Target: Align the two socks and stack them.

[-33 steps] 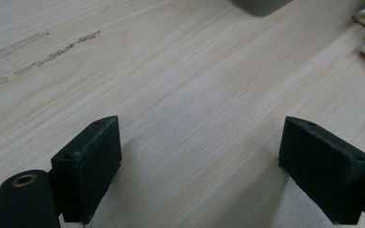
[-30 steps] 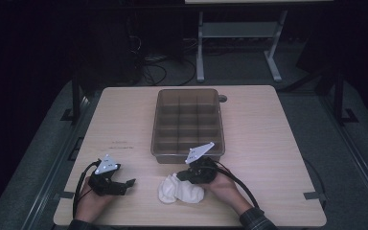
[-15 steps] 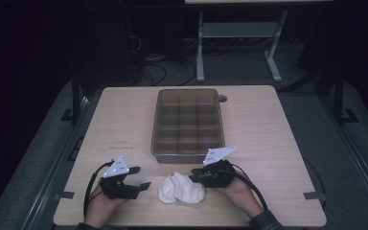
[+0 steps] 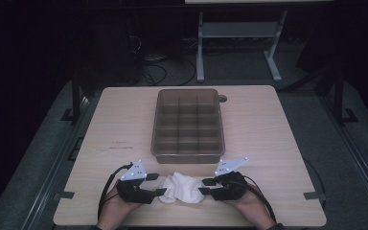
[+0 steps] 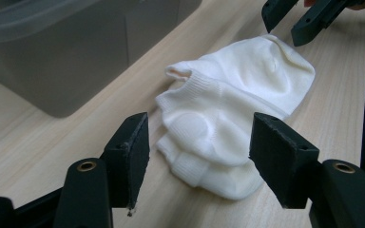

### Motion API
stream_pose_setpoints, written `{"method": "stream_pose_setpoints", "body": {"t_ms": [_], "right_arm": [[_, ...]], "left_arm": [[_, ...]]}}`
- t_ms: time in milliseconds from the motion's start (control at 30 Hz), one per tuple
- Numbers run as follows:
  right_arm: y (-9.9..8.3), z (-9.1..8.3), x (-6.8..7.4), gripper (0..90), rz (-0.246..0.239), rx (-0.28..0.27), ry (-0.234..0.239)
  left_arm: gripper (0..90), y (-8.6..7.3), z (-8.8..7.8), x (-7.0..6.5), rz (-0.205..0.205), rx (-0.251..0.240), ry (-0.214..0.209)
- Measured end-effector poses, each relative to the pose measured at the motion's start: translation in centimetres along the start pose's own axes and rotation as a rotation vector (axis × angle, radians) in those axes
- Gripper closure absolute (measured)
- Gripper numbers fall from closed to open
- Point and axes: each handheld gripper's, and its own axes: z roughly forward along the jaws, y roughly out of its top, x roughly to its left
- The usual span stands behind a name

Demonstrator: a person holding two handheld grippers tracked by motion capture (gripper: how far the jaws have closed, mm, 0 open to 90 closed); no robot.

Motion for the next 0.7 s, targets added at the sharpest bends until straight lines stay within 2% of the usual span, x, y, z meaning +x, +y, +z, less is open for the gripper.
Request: {"method": "stream_pose_setpoints", "body": {"t_ms": [233, 400, 600, 700], "right_arm": [[0.0, 0.6, 0.1, 61.2, 0.015, 0.007, -0.001], [-0.2, 1.2, -0.1, 70.0, 0.015, 0.04, -0.007], [-0.2, 1.1, -0.2, 83.4, 0.008, 0.051, -0.021], [-0.1, 0.9, -0.1, 84.4, 0.004, 0.045, -0.025]], "left_arm": [[46.0, 0.1, 1.1, 0.1, 0.01, 0.034, -0.007], [60.7, 0.2, 1.6, 0.3, 0.03, 0.07, -0.002], [83.8, 0.5, 1.6, 0.4, 0.03, 0.089, -0.011], [87.8, 0.8, 1.4, 0.3, 0.026, 0.09, -0.008]]}}
